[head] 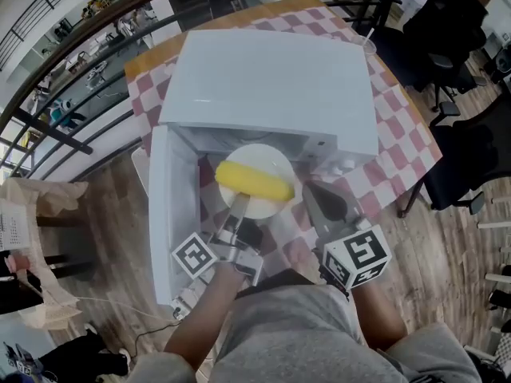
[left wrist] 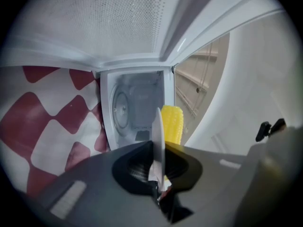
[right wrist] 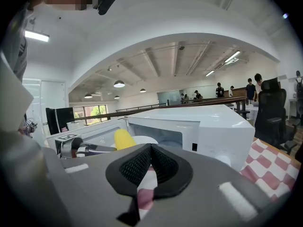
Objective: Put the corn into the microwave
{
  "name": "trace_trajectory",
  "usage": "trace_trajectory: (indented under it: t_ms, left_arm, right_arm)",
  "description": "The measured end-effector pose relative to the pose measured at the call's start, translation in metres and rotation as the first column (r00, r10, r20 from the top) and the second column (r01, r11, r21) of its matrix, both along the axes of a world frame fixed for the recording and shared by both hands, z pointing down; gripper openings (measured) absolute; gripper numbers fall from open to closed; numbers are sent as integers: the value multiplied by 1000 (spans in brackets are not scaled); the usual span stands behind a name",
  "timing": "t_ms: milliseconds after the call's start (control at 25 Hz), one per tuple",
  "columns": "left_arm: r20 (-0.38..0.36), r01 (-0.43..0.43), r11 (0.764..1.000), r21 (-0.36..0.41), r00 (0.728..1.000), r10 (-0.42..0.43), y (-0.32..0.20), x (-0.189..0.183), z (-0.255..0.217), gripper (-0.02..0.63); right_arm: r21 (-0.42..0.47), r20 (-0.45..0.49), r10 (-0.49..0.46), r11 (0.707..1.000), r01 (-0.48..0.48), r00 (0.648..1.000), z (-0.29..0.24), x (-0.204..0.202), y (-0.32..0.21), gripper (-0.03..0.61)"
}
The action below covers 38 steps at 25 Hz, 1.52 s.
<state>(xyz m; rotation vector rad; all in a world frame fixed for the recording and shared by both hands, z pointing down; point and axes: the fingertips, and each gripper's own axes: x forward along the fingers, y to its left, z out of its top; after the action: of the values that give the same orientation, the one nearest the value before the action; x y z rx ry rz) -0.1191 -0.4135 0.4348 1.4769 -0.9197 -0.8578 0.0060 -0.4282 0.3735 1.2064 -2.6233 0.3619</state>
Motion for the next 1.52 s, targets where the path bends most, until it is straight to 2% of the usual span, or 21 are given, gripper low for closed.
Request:
trace_trajectory:
  t_ms: [120, 600, 840, 1040, 1520]
  left_arm:
    - [6, 8, 1000, -7, 1000, -8, -12, -12, 11, 29]
    - [-69, 76, 995, -67, 994, -80, -72, -28, 64, 29]
    - [-64, 99, 992, -74, 993, -103, -94, -27, 92, 31]
    - [-29, 111, 990, -88, 993, -114, -101, -28, 106, 31]
    - [-19, 138, 986, -96, 990, -140, -123, -23, 115, 35]
  right_arm:
    - [-8, -14, -3, 1000, 2, 1000, 4, -8, -4, -2]
    - [-69, -5, -9, 998, 9, 1000, 25, -25, -29, -2]
    - [-104, -4, 4, 995, -4, 1000, 40, -21, -34, -2]
    - [-123, -2, 12, 992, -12, 1000, 48, -18, -31, -2]
    - [-152, -12, 12, 988, -14, 1000, 59, -13, -20, -1]
